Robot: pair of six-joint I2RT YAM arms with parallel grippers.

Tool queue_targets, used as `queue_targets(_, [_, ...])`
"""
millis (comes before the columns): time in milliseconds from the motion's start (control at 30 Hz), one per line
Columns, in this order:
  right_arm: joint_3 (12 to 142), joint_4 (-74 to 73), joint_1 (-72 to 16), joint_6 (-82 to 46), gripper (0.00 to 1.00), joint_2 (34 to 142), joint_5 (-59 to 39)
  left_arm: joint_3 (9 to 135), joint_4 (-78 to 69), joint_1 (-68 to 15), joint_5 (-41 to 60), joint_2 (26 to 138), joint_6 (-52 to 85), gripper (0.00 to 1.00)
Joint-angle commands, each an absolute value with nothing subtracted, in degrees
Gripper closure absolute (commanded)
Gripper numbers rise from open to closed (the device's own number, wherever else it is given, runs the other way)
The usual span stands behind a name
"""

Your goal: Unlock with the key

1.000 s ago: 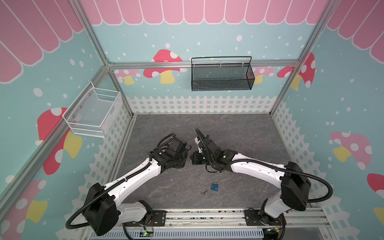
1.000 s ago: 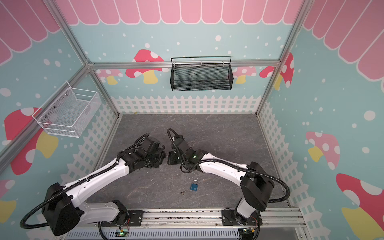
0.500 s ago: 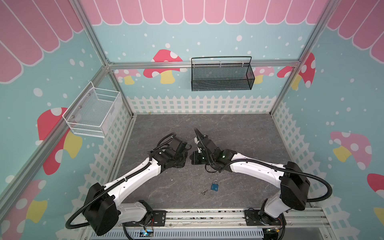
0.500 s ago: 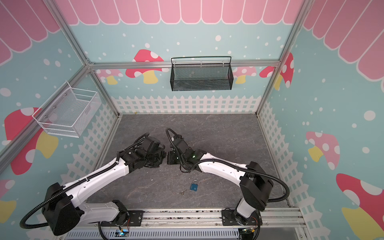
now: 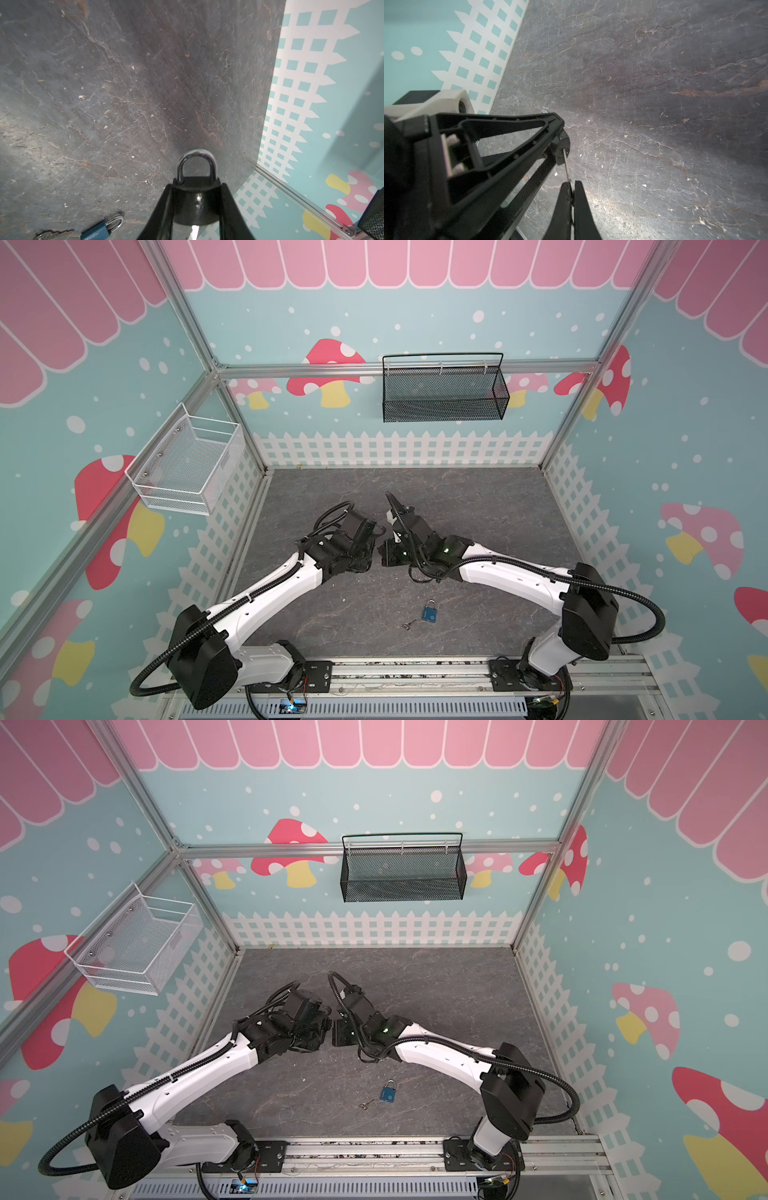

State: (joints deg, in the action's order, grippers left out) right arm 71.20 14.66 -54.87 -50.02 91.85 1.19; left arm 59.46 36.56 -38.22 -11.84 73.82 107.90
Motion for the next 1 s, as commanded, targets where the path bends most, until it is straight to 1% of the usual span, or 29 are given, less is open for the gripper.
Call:
queue_targets(0, [73.5, 12.4, -54.7, -49.2, 1.00, 91.6, 4.4, 62.4, 38.3, -41.3, -7.7, 72.5, 106.2, 1.00])
queue_targets(67, [73.7, 11.1, -54.8, -49.5, 1.00, 90.9, 2.6, 61.1, 38.1, -41.3, -6.9, 72.4, 107.4, 1.00])
queue_targets(233, [74.2, 11.1, -54.7, -49.8, 1.00, 88.7, 3.1, 60.0, 37.5, -41.3, -6.4, 72.6, 107.4, 1.00])
queue_targets(400, [73.9, 11.0, -54.7, -49.9, 1.00, 88.5, 1.2, 58.4, 36.1, -40.6, -6.1, 72.6, 107.9, 1.00])
queue_targets(733, [76.6, 15.8, -54.9, -52.0, 1.00, 92.0, 2.7, 58.1, 33.9, -39.7, -4.8, 74.4, 109.0, 1.00])
queue_targets(967, [78.0, 18.6, -54.8, -53.1, 1.00, 95.3, 5.5, 56.9, 31.1, -39.6, -5.0, 74.7, 112.8, 1.00])
